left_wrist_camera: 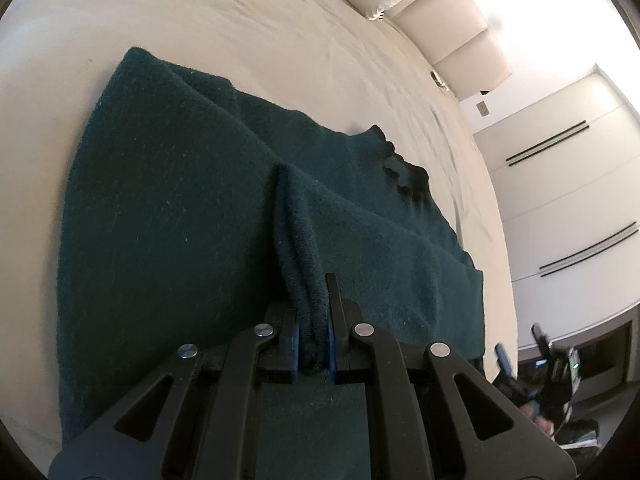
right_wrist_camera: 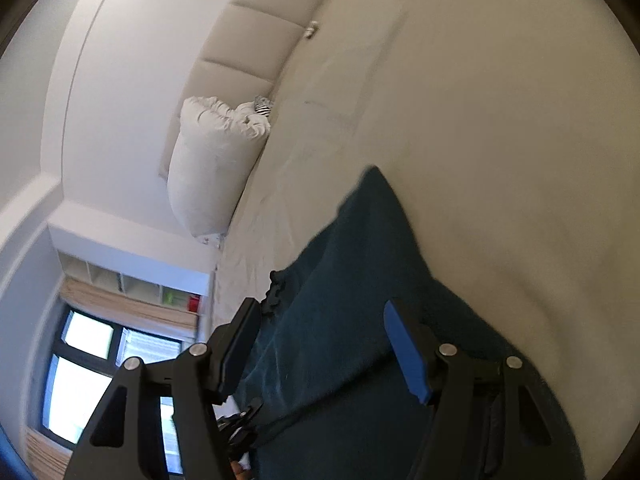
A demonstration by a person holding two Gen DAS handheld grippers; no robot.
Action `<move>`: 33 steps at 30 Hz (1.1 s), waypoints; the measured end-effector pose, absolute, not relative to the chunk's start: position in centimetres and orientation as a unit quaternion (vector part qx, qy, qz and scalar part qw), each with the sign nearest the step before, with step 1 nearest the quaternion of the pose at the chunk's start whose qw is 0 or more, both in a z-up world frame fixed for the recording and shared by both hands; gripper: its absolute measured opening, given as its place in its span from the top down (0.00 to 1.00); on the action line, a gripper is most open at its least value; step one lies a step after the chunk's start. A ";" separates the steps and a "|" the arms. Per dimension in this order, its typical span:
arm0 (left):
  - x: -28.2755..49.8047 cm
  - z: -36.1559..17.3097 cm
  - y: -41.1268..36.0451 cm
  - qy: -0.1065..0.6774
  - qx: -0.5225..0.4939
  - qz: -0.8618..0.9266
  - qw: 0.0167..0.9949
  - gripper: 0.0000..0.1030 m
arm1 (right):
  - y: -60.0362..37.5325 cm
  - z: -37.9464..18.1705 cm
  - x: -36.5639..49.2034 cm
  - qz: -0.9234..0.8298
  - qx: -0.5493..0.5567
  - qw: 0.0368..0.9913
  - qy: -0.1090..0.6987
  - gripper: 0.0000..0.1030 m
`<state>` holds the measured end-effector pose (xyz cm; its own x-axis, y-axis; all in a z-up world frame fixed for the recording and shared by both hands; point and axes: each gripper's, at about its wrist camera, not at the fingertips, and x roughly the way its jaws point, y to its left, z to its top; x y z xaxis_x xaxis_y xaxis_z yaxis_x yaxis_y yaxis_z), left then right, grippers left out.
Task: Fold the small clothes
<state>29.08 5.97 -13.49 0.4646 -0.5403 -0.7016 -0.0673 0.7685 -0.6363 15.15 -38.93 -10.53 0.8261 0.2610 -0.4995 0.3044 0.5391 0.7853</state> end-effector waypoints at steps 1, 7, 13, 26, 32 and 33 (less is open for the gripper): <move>29.5 -13.8 5.2 0.495 -0.306 -0.148 0.800 0.92 | -38.8 -10.5 15.6 -0.012 0.473 0.830 0.297 0.34; 29.7 -14.3 5.6 0.493 -0.317 -0.154 0.795 0.92 | -38.5 -12.0 19.6 -0.021 0.423 0.840 0.340 0.34; 29.1 -14.3 6.0 0.490 -0.317 -0.151 0.798 0.92 | -38.9 -14.2 20.0 -0.020 0.414 0.835 0.363 0.34; 29.3 -15.6 6.5 0.484 -0.335 -0.156 0.793 0.90 | -38.7 -14.2 19.9 -0.013 0.395 0.837 0.380 0.33; 27.7 -12.4 9.9 0.471 -0.309 -0.054 0.824 0.90 | -42.5 -11.5 17.8 -0.044 0.427 0.841 0.328 0.31; 27.3 -11.1 10.3 0.458 -0.283 -0.021 0.843 0.90 | -43.1 -11.0 17.7 -0.042 0.431 0.843 0.320 0.31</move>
